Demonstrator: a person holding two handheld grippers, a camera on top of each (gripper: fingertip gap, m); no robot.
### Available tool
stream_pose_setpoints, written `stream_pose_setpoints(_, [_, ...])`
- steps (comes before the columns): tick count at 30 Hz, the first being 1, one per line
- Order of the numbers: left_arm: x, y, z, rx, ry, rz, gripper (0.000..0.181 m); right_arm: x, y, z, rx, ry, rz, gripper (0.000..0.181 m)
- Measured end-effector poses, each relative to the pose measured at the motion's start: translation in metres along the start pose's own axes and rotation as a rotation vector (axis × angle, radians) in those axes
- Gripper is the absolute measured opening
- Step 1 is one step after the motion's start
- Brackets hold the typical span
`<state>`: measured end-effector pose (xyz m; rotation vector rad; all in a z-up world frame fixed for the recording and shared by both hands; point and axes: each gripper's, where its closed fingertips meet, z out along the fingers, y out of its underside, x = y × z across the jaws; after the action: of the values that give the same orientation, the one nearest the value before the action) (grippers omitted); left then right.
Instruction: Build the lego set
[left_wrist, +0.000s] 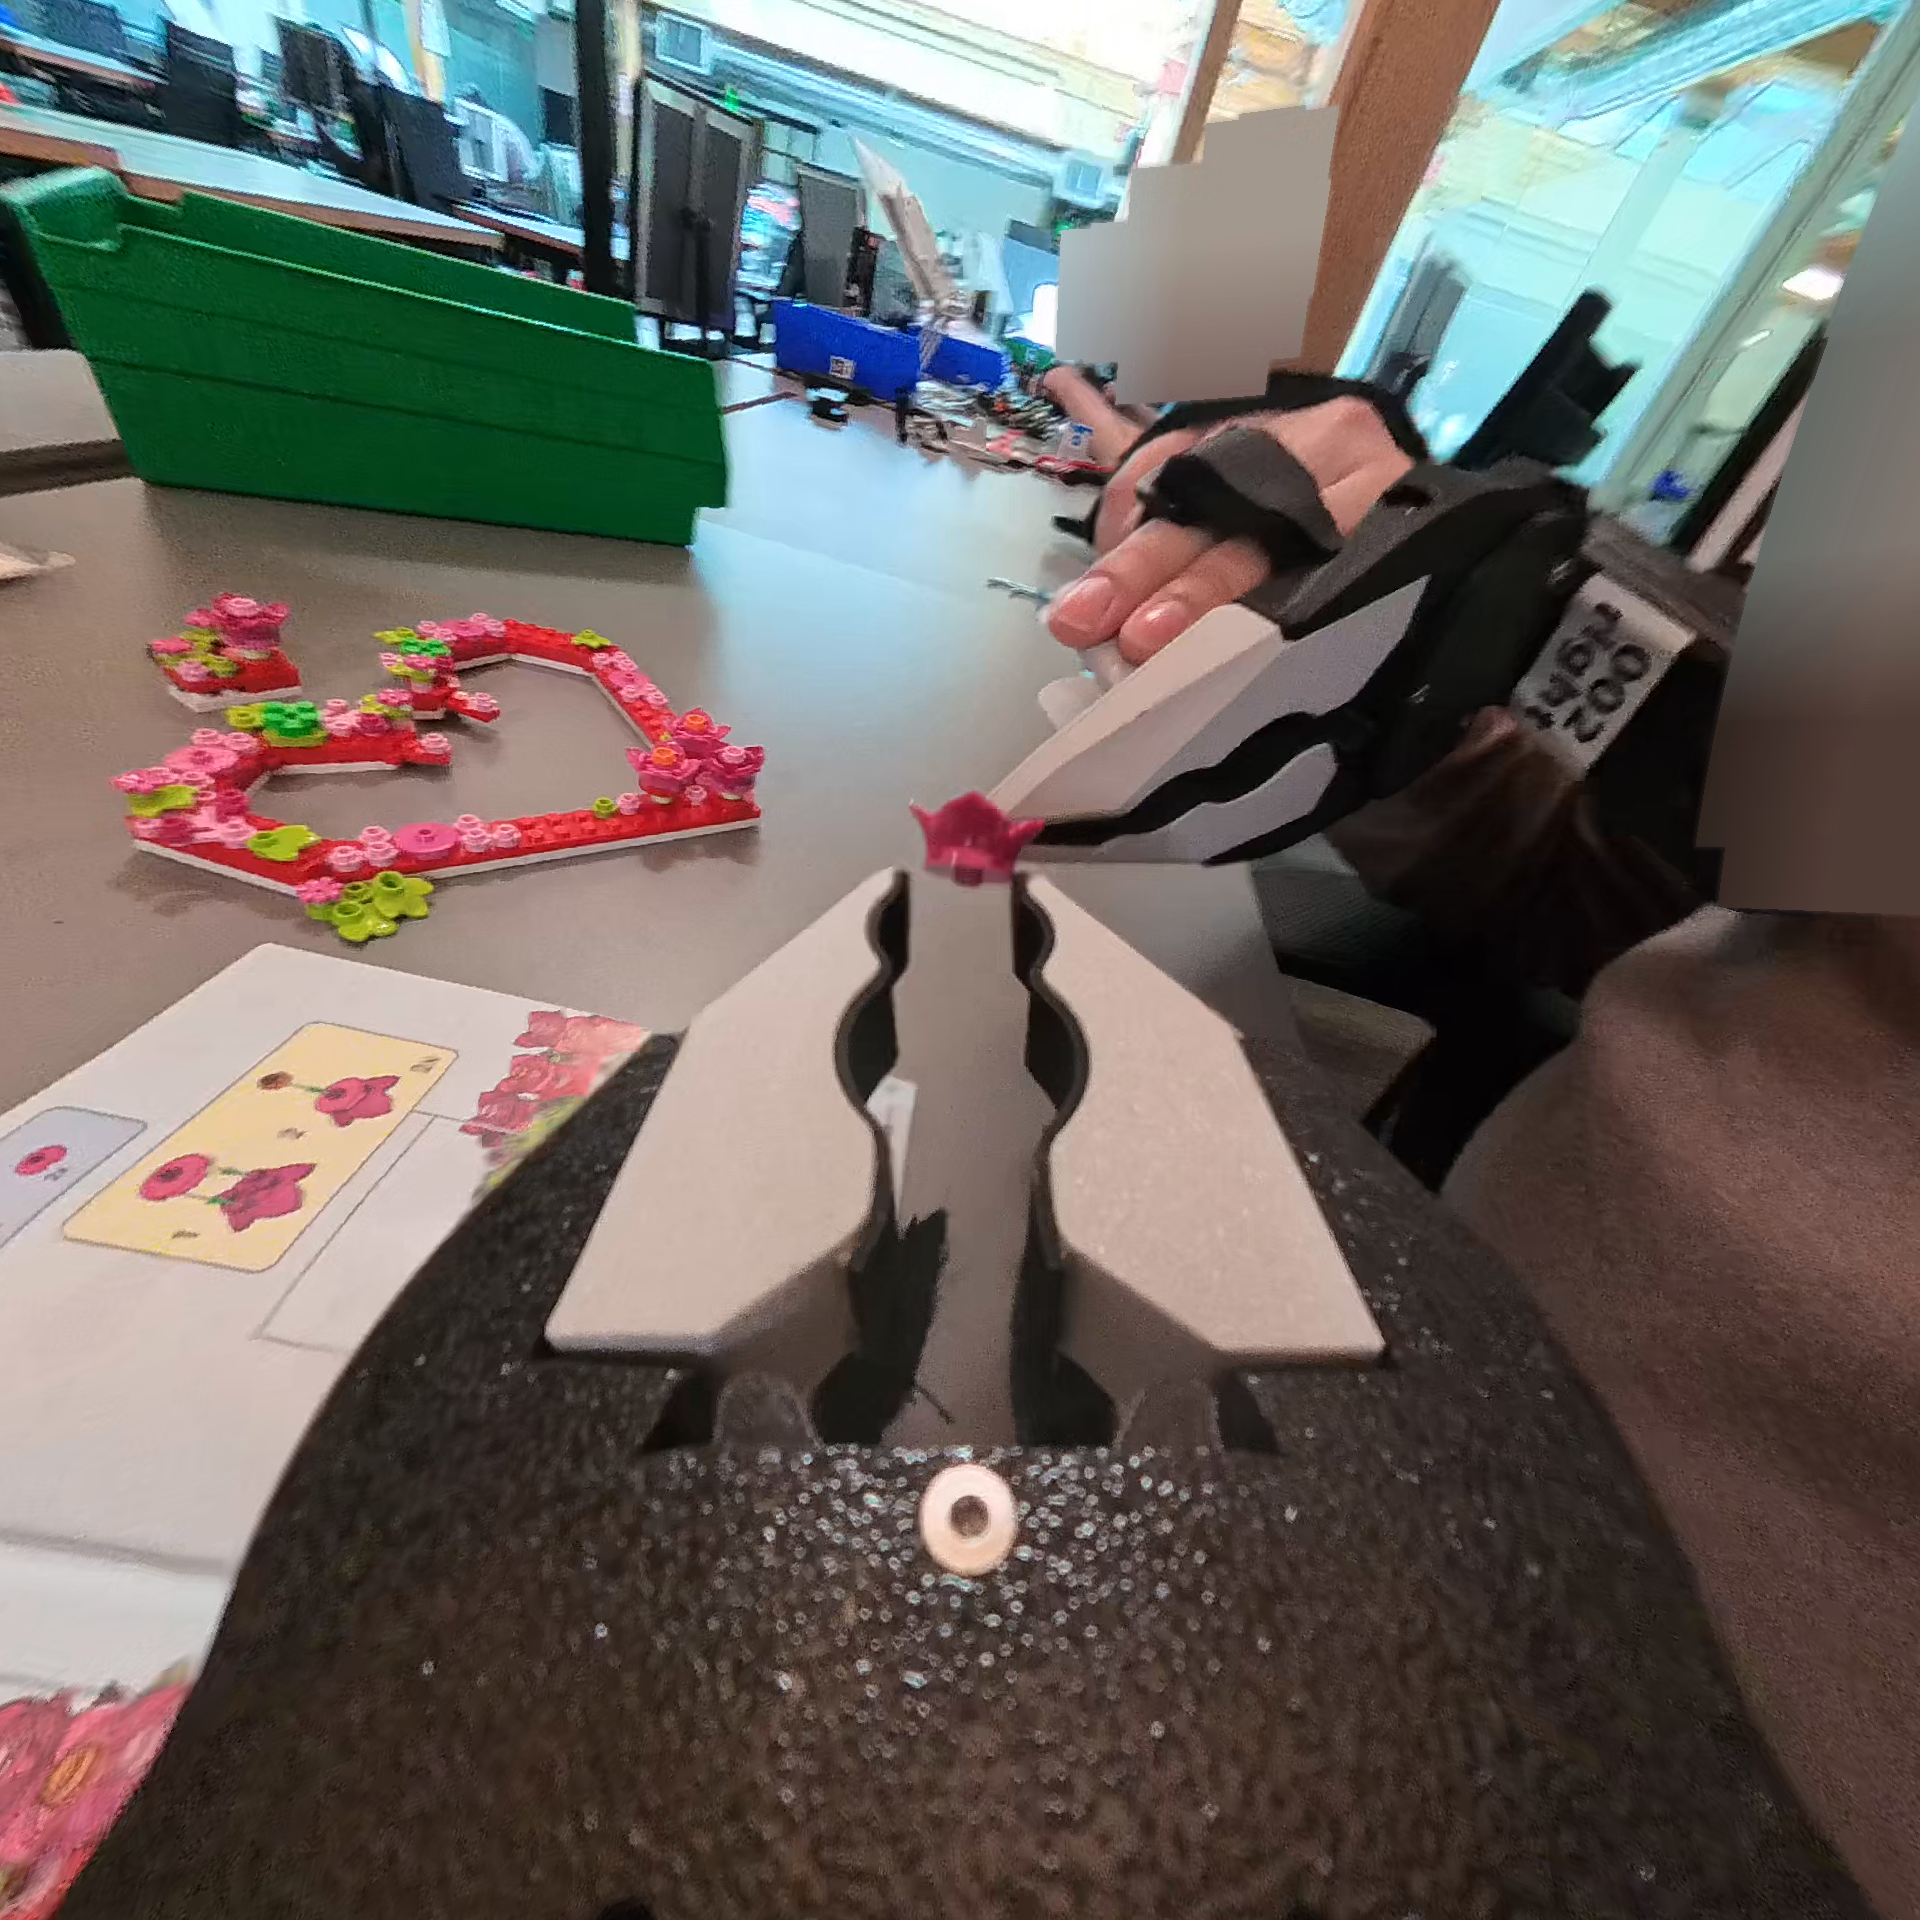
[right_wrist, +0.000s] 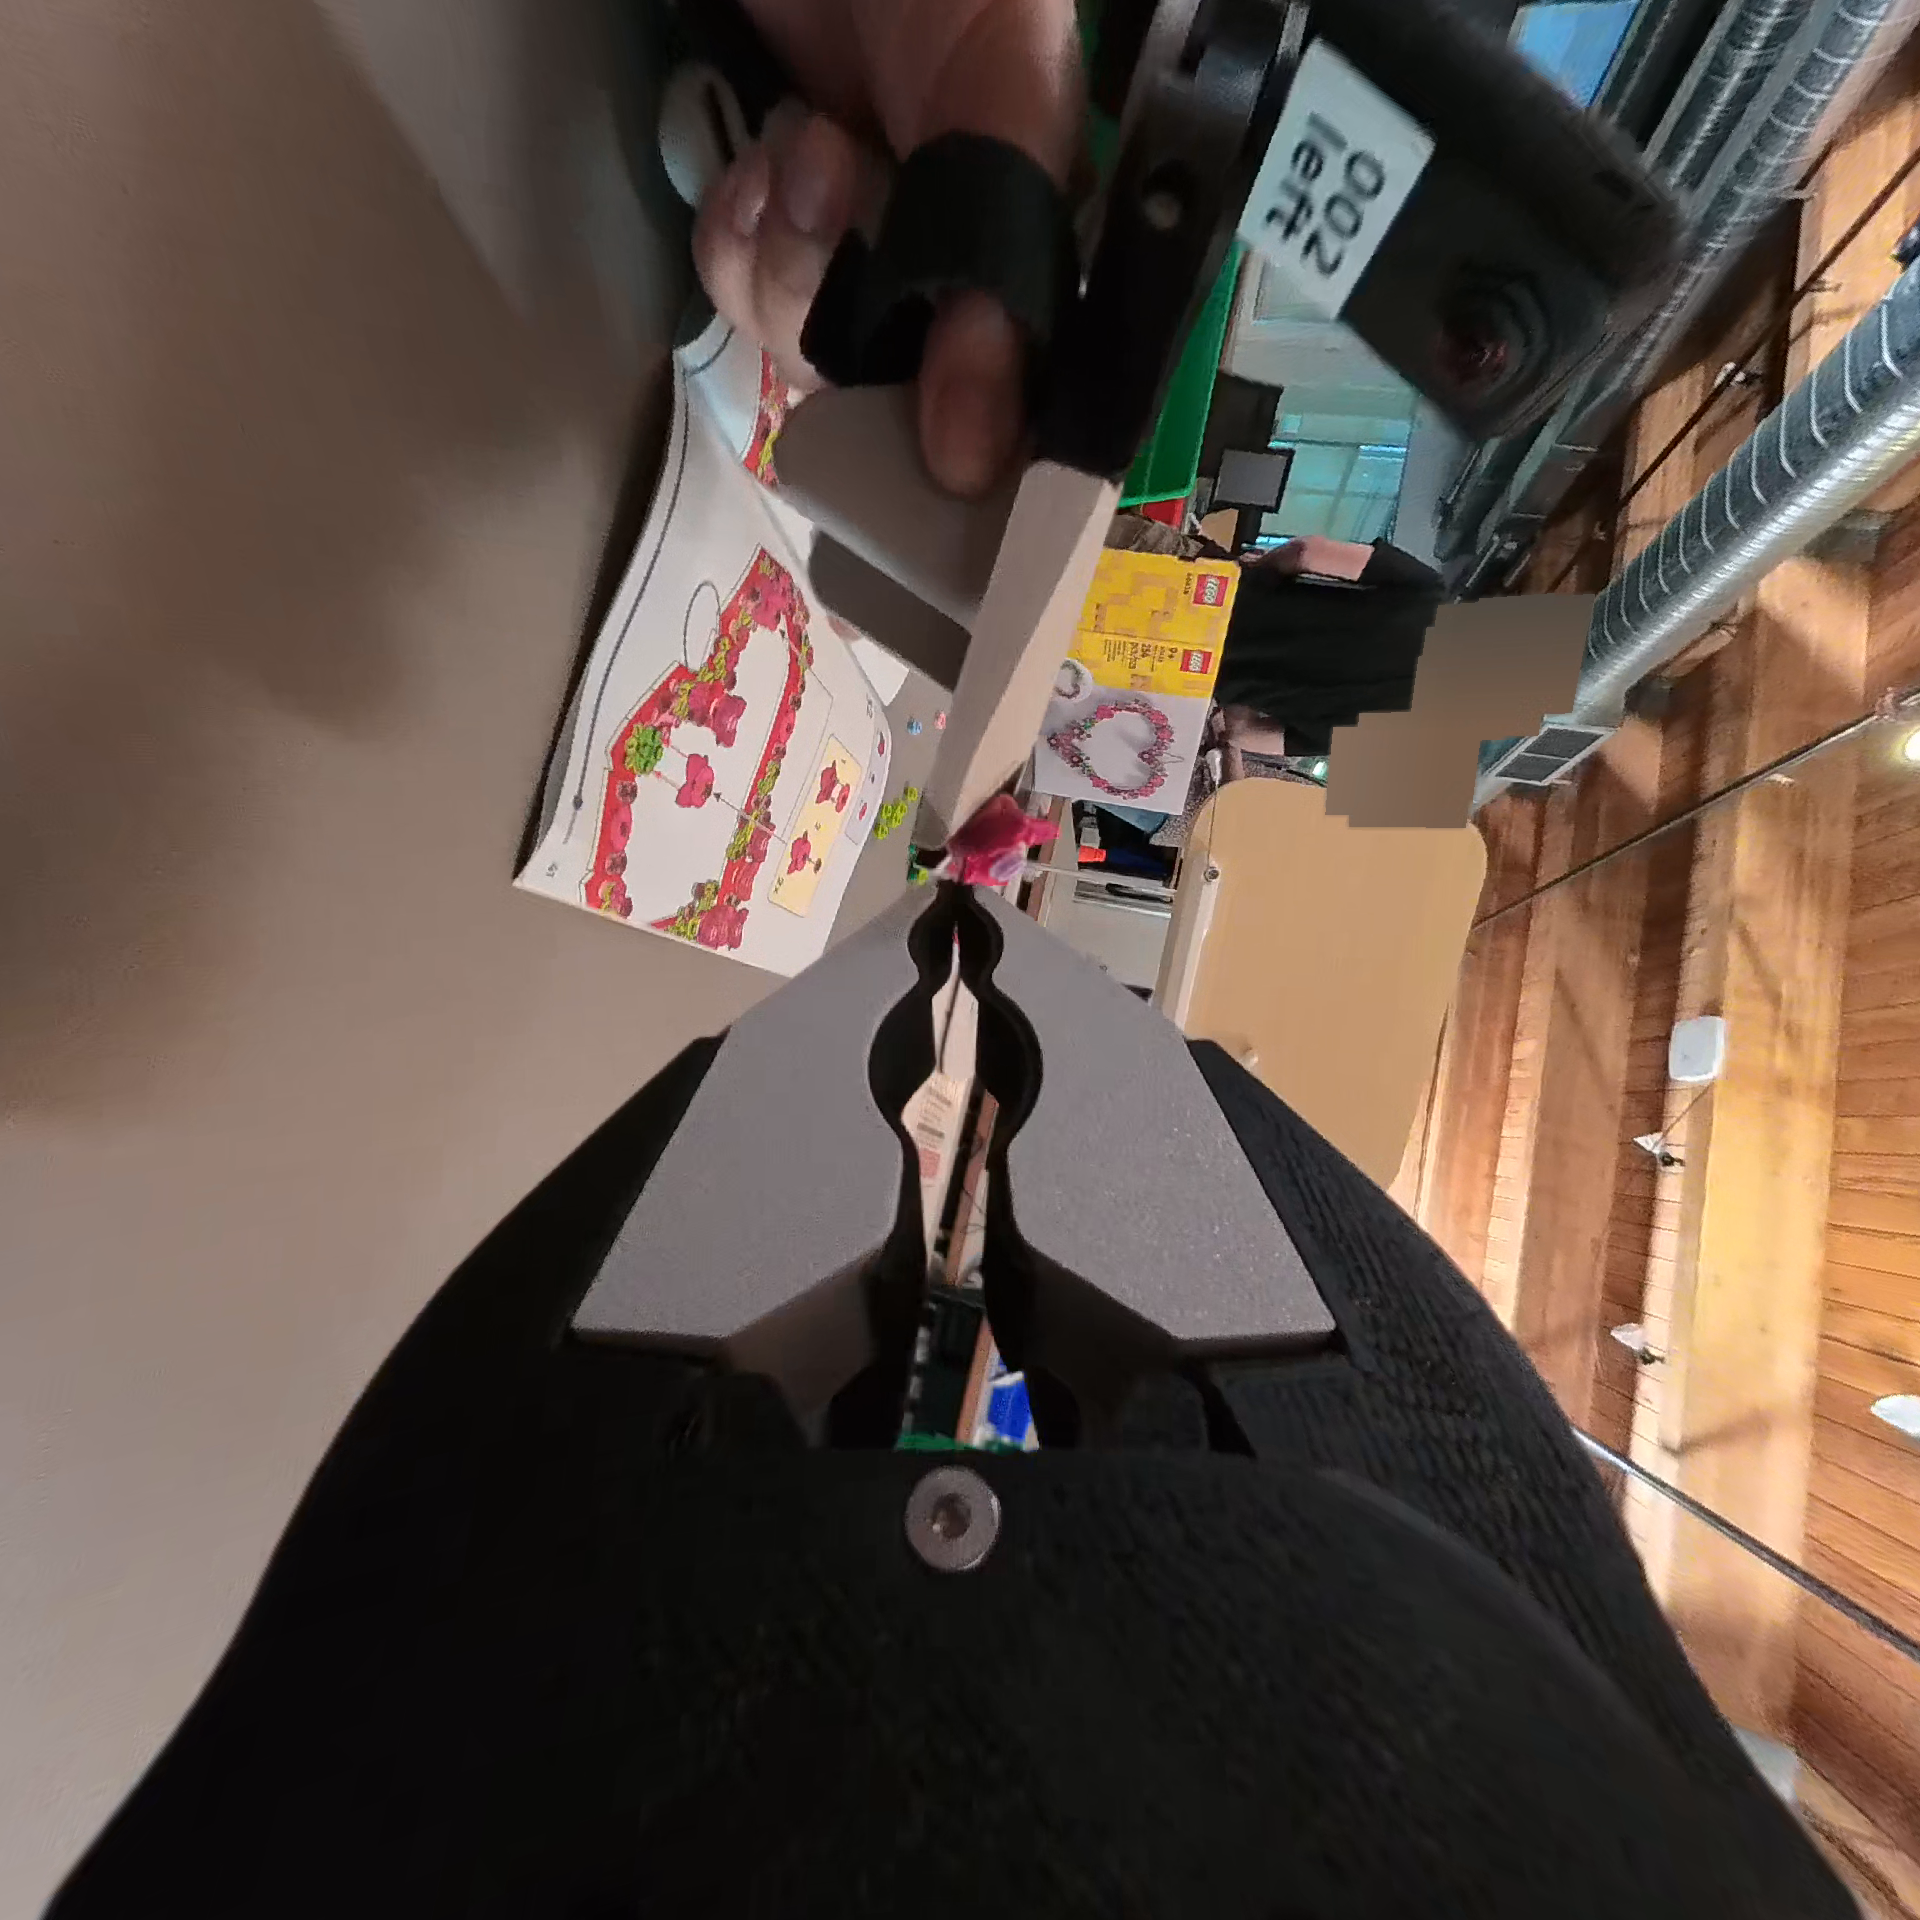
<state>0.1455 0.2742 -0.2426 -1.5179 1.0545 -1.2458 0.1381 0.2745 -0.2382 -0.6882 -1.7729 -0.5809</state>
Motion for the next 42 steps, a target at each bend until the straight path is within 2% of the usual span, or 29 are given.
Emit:
stream_pose_setpoints(3, [-0.012,0.003,-0.001,-0.031,-0.112,0.081,0.036,-0.005,0.016,-0.002,-0.068,-0.035,-0.031,0.000])
stream_pose_setpoints(6, [-0.021,-0.001,-0.005,-0.013,-0.175,0.113,0.036,-0.023,0.038,-0.004,-0.167,-0.139,-0.085,0.000])
stream_pose_setpoints(10, [-0.028,-0.002,-0.008,-0.006,-0.199,0.094,0.036,-0.060,0.066,-0.012,-0.260,-0.355,-0.242,0.000])
stream_pose_setpoints(17, [-0.026,0.002,-0.005,-0.025,-0.191,0.105,0.035,-0.097,0.075,-0.026,-0.225,-0.579,-0.429,0.000])
stream_pose_setpoints(21, [-0.026,0.000,-0.006,-0.015,-0.201,0.126,0.028,-0.101,0.077,-0.028,-0.216,-0.627,-0.519,0.000])
stream_pose_setpoints(28, [-0.026,-0.002,-0.007,-0.008,-0.206,0.145,0.028,-0.096,0.074,-0.028,-0.204,-0.627,-0.540,0.000])
stream_pose_setpoints(30, [-0.025,-0.002,-0.007,-0.011,-0.209,0.152,0.028,-0.095,0.074,-0.028,-0.213,-0.617,-0.527,0.014])
stream_pose_setpoints(34, [-0.025,-0.001,-0.006,-0.019,-0.214,0.165,0.028,-0.097,0.076,-0.031,-0.261,-0.631,-0.433,0.032])
stream_pose_setpoints(37, [-0.026,-0.002,-0.007,-0.013,-0.224,0.179,0.028,-0.092,0.085,-0.033,-0.332,-0.601,-0.266,0.037])
stream_pose_setpoints(40, [-0.025,-0.006,-0.009,0.014,-0.238,0.208,0.026,-0.072,0.101,-0.031,-0.395,-0.440,0.051,0.037])
stream_pose_setpoints(42, [-0.025,-0.009,-0.010,0.032,-0.252,0.235,0.025,-0.052,0.116,-0.028,-0.410,-0.240,0.346,0.036])
